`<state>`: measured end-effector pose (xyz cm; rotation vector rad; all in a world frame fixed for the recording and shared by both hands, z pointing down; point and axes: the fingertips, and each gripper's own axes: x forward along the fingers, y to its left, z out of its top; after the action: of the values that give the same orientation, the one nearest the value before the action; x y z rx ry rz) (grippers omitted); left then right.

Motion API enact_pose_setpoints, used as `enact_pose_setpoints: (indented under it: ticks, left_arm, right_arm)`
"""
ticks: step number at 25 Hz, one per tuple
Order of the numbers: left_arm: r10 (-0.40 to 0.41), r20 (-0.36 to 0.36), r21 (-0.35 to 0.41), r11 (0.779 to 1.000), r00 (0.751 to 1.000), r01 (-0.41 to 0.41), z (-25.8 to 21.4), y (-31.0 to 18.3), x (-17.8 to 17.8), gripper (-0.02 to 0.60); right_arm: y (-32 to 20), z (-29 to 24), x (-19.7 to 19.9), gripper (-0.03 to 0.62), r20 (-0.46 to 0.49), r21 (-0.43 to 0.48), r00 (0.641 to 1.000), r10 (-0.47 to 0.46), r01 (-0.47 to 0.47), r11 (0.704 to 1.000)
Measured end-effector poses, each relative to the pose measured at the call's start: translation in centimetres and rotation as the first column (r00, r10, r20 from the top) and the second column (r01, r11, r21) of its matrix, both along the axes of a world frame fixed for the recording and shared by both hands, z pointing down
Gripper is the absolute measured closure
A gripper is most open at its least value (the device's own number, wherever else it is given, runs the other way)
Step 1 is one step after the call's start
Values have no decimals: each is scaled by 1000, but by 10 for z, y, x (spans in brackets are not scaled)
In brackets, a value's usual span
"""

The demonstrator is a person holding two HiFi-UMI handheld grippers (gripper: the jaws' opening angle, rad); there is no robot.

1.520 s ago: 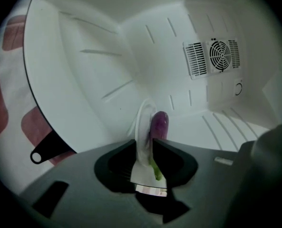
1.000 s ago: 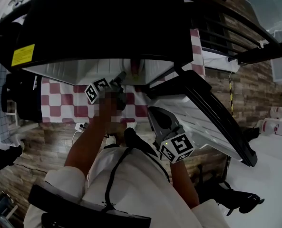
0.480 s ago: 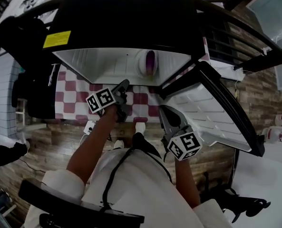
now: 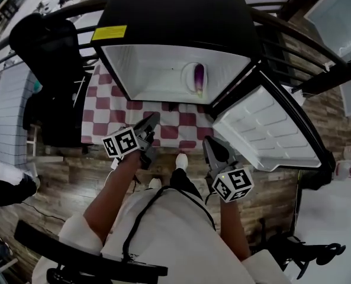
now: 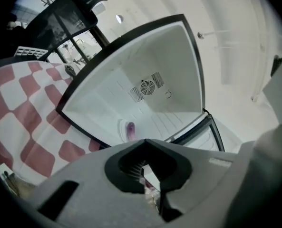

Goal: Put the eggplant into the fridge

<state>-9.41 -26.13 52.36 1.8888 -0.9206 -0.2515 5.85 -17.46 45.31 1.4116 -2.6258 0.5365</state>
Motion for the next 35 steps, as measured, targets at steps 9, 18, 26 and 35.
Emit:
enact_pose_setpoints:
  ticks: [9, 18, 26, 35]
  left_arm:
    - [67, 73, 124, 989, 995, -76, -31, 69, -43, 575]
    - [99, 18, 157, 983, 995, -101, -62, 121, -60, 575]
    - [139, 95, 203, 967, 986, -156, -64, 147, -42, 575]
    - [131, 130, 239, 958, 983, -160, -76, 171, -2, 575]
  right_arm:
    - [49, -11, -32, 588, -10, 39, 1000, 28, -28, 999]
    - [89, -33, -45, 588, -27, 85, 998, 58, -56, 995]
    - [113, -31, -23, 588, -18, 86, 997, 73, -71, 994]
    - [128, -33, 7, 588, -7, 76, 1000, 25, -24, 997]
